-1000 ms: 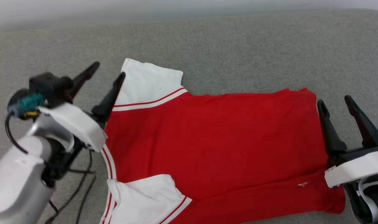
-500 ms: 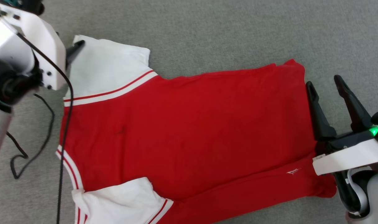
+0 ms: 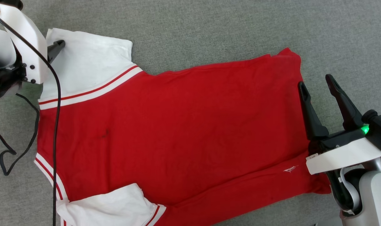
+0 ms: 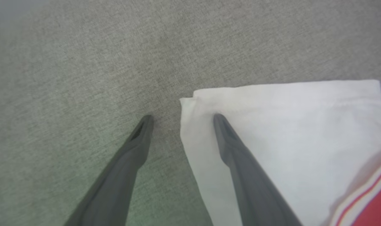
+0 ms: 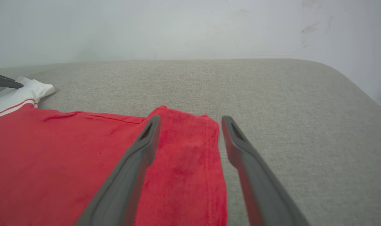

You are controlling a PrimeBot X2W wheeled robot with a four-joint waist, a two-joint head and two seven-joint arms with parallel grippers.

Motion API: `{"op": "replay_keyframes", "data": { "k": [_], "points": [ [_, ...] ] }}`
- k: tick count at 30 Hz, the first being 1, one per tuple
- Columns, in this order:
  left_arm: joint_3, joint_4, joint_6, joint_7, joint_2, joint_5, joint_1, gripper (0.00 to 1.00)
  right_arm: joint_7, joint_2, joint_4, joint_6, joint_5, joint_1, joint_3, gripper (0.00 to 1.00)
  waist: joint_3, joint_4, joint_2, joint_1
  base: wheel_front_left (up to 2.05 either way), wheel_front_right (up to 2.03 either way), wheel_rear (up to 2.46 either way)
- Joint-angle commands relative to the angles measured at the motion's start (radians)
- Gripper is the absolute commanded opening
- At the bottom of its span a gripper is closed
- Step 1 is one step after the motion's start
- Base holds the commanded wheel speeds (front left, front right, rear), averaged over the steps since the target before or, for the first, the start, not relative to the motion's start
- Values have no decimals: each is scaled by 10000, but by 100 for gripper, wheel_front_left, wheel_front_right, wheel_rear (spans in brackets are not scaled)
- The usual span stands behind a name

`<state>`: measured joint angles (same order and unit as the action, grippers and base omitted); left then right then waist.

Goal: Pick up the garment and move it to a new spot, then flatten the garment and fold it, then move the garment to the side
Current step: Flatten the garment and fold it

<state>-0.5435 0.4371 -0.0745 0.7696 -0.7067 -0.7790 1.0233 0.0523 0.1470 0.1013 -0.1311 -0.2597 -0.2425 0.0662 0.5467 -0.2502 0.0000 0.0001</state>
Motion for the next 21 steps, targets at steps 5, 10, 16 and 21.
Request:
{"op": "replay_keyframes", "data": {
  "k": [5,10,16,21],
  "points": [
    [-339,281,-305,-160,238,-149,-275,0,42,0,-89,9,75,-175,33,100,4,21,0,-1,0,0,0],
    [-370,437,-371,-510,306,-252,-383,0,-28,43,-163,9,110,-134,21,100,-177,104,0,-1,0,0,0],
    [-266,434,-475,-1654,384,-183,-486,0,-183,230,-199,9,171,34,-149,100,-748,343,0,-1,0,0,0],
    [-331,98,-496,-2631,419,-113,-899,0,-690,524,-249,9,225,246,-282,100,-1384,655,0,-1,0,0,0]
  ]
}}
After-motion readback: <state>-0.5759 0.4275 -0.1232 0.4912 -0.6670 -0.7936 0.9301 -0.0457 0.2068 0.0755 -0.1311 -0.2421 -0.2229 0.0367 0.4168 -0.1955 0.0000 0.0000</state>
